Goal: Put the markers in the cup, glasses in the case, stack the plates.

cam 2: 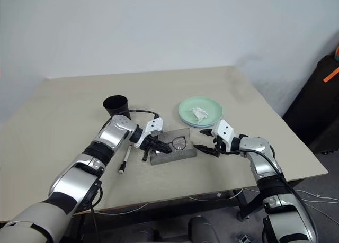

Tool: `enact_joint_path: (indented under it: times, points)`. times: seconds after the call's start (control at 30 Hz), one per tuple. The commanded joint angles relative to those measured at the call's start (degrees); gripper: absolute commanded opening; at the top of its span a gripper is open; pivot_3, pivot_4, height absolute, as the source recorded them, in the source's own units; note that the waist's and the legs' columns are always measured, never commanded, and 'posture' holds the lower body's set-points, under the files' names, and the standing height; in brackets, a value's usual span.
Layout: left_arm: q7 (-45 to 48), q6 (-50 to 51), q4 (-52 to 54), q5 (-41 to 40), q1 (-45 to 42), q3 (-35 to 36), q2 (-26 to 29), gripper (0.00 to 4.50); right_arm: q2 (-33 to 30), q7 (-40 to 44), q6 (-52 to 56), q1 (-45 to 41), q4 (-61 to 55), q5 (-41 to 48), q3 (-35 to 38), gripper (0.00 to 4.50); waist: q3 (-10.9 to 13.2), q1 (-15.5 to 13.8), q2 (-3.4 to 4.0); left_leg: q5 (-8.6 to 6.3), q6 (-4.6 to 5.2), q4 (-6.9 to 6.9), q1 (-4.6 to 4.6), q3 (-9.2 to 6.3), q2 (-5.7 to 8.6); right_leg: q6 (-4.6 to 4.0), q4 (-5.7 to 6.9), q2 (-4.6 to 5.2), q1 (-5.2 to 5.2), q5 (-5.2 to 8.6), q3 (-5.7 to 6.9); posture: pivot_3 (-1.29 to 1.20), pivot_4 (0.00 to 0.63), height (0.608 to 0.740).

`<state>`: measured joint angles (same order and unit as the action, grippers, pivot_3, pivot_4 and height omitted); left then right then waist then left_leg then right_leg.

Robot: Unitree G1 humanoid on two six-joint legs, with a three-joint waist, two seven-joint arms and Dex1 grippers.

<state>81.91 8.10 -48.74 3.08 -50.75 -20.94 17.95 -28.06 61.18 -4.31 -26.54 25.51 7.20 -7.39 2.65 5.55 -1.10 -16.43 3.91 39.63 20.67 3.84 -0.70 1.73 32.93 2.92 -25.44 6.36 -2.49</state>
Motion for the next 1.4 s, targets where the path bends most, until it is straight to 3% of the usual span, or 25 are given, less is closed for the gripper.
enact_joint_path:
  times: [0.03,0.5,0.63,0.7,0.8,0.93,1.17,1.4]
  points:
    - [-0.5,0.2,1.6,-0.1,-1.0,0.8,0.1,0.08,-0.3,-0.5,-1.0,-1.7,-0.8,0.1,0.8,3.31,0.0,0.0,0.0,0.0,0.0,0.0,0.0,0.0,0.0,0.0,0.0,0.0,0.0,0.0,0.0,0.0,0.0,0.74]
    - [-1.8,3.9,1.1,-6.3,-5.2,8.4,-1.0,0.08,-0.2,-0.4,-1.0,-1.6,-0.7,-0.1,0.9,3.31,0.0,0.0,0.0,0.0,0.0,0.0,0.0,-0.02,0.0,0.0,0.01,0.0,0.0,0.0,0.01,0.0,0.0,0.74]
    - [-9.1,1.3,-1.8,-6.6,-8.3,11.7,-2.2,0.08,0.0,-0.5,-1.0,-1.7,-0.6,-0.1,0.8,3.31,0.0,0.0,-0.01,0.0,0.0,0.01,0.01,-0.04,0.0,0.01,0.0,0.0,0.0,-0.01,0.02,0.0,0.0,0.74]
    - [-17.7,-3.7,-5.7,-3.6,-10.4,11.7,-2.6,0.08,0.1,-0.6,-1.0,-1.7,-0.6,-0.1,0.8,3.31,0.0,-0.1,-0.01,0.0,0.0,0.01,0.01,-0.04,0.01,0.03,0.0,0.0,0.0,-0.02,0.02,0.0,0.0,0.74]
    - [-28.7,-12.5,-11.5,3.3,-12.5,8.4,-2.2,0.08,0.3,-0.7,-1.1,-1.8,-0.4,-0.2,0.7,3.31,0.0,-0.1,-0.02,0.0,0.0,0.01,-0.01,-0.06,0.02,0.14,0.0,0.0,0.03,-0.08,0.02,0.0,0.0,0.74]
    - [-33.1,-19.4,-16.0,9.7,-12.7,4.0,-1.8,0.08,0.5,-0.9,-1.2,-2.0,-0.4,-0.1,0.7,3.31,0.0,0.0,-0.01,-0.01,-0.01,-0.03,-0.02,0.01,0.02,0.21,0.0,0.0,0.02,-0.13,0.01,0.0,0.0,0.74]
    - [-32.0,-23.3,-19.7,15.5,-10.8,-0.9,-2.3,0.08,0.4,-0.7,-0.9,-1.8,-1.3,0.5,1.0,3.31,0.0,0.0,-0.02,-0.01,-0.01,-0.02,0.02,0.12,0.03,0.2,-0.02,0.01,0.01,-0.13,0.03,0.0,0.0,0.74]
    - [-21.1,-21.0,-18.5,10.4,-9.7,3.0,-2.9,0.08,-0.5,1.6,1.2,-1.5,-2.8,2.9,2.0,3.31,0.0,0.0,-0.02,-0.02,0.0,-0.02,0.02,0.11,0.02,0.19,-0.02,0.01,0.0,-0.12,0.04,0.0,0.0,0.74]
